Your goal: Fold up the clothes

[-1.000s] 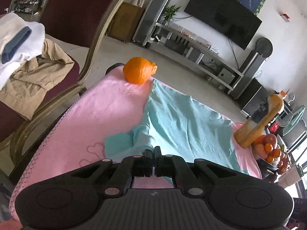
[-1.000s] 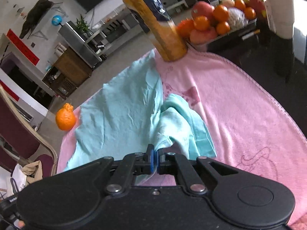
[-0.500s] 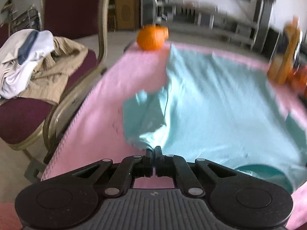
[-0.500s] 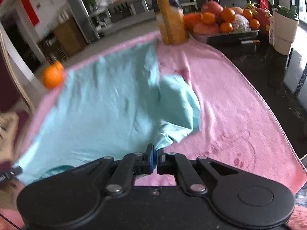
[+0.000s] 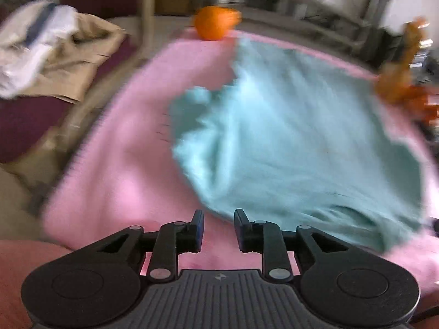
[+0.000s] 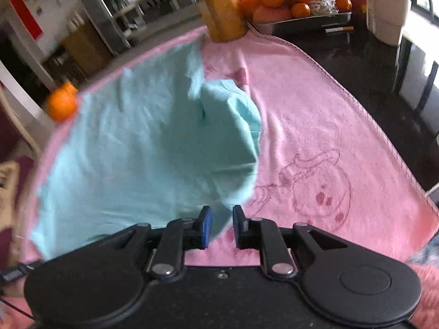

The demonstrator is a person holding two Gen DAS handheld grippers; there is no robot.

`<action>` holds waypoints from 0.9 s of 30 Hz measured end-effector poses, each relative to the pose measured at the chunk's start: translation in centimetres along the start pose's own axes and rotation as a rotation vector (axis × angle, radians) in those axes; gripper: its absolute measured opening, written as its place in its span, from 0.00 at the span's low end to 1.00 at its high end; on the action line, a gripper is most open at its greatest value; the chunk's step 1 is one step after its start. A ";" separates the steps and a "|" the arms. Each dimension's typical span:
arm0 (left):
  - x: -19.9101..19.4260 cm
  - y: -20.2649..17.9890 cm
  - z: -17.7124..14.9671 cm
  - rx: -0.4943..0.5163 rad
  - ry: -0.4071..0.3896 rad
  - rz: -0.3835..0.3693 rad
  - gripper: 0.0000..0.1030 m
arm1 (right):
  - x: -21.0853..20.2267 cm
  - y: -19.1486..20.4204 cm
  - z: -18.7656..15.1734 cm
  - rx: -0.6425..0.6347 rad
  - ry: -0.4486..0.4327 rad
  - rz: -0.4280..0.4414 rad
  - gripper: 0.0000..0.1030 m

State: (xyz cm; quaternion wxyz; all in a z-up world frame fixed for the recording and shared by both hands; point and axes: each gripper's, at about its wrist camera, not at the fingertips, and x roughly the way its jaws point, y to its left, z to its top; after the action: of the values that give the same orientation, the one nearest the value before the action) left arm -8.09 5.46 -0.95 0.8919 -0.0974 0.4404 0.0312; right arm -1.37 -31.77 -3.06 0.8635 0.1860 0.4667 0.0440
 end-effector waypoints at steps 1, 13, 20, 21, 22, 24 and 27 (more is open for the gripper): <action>-0.3 -0.5 -0.2 0.020 -0.004 -0.053 0.23 | -0.1 0.2 -0.2 -0.009 0.019 0.049 0.20; 2.9 -5.2 -0.8 0.279 0.040 0.069 0.22 | 4.5 7.0 -2.8 -0.346 0.143 0.075 0.18; -0.4 -3.3 1.1 0.182 0.039 -0.025 0.22 | 0.9 4.9 -2.0 -0.235 0.146 0.140 0.17; -1.2 -3.5 1.9 0.179 0.009 -0.035 0.22 | -0.3 4.5 -0.9 -0.195 0.105 0.167 0.17; -1.9 -3.7 2.8 0.180 -0.019 -0.046 0.22 | -1.4 4.2 0.1 -0.159 0.067 0.193 0.18; -3.3 -4.3 4.4 0.182 -0.076 -0.068 0.22 | -3.7 3.5 2.6 -0.088 -0.017 0.249 0.18; -4.1 -5.6 6.7 0.196 -0.132 -0.094 0.22 | -6.5 3.1 6.3 -0.036 -0.137 0.267 0.18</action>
State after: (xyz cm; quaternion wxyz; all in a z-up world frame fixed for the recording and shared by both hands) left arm -4.57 1.50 7.13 0.9247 -0.0278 0.3767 -0.0475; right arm 0.51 -32.25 6.33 0.8829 0.2335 0.3771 0.1540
